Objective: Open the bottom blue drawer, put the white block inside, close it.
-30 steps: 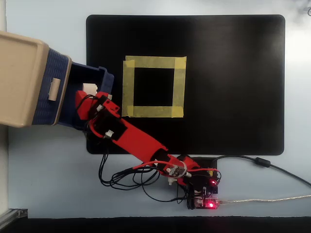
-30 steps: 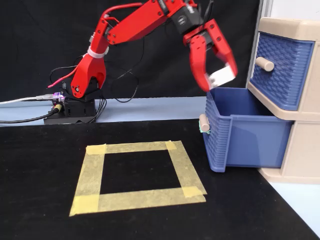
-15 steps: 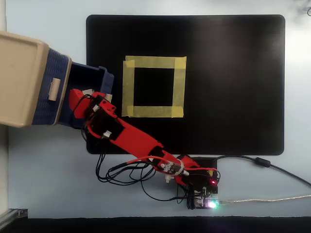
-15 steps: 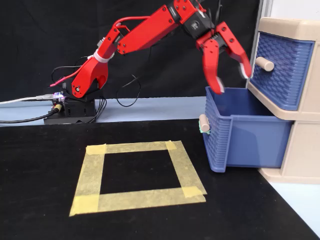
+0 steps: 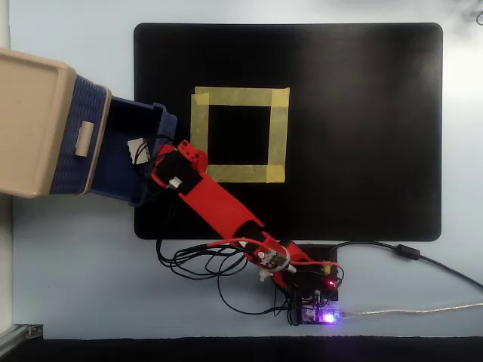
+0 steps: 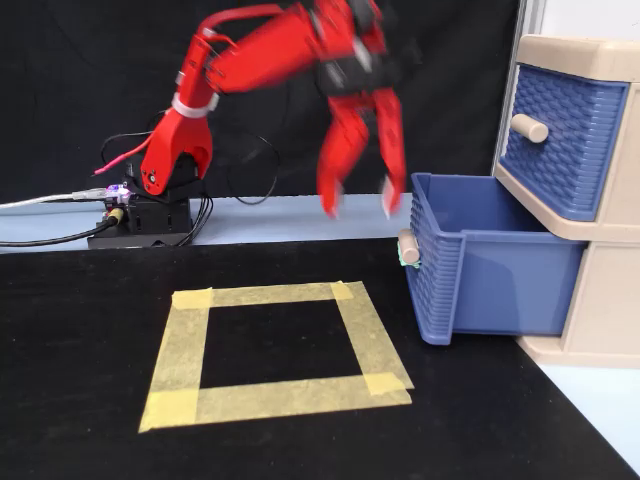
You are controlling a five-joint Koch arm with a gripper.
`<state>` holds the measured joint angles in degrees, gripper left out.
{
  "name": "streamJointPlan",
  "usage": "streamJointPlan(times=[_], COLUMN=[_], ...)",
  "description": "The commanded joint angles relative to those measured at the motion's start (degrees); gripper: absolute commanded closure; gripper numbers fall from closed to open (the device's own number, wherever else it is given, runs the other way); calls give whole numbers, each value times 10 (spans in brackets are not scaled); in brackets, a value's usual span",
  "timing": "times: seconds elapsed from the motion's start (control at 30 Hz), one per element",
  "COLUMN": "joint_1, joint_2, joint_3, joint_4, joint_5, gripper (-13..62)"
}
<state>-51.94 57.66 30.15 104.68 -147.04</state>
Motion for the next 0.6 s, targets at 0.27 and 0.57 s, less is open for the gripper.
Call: streamJointPlan(times=[0.27, 0.57], joint_1=[-71, -82], joint_2=[-59, -149], joint_3=[-132, -216], joint_4=[-112, -279], joint_5=[-66, -67], gripper=[150, 150])
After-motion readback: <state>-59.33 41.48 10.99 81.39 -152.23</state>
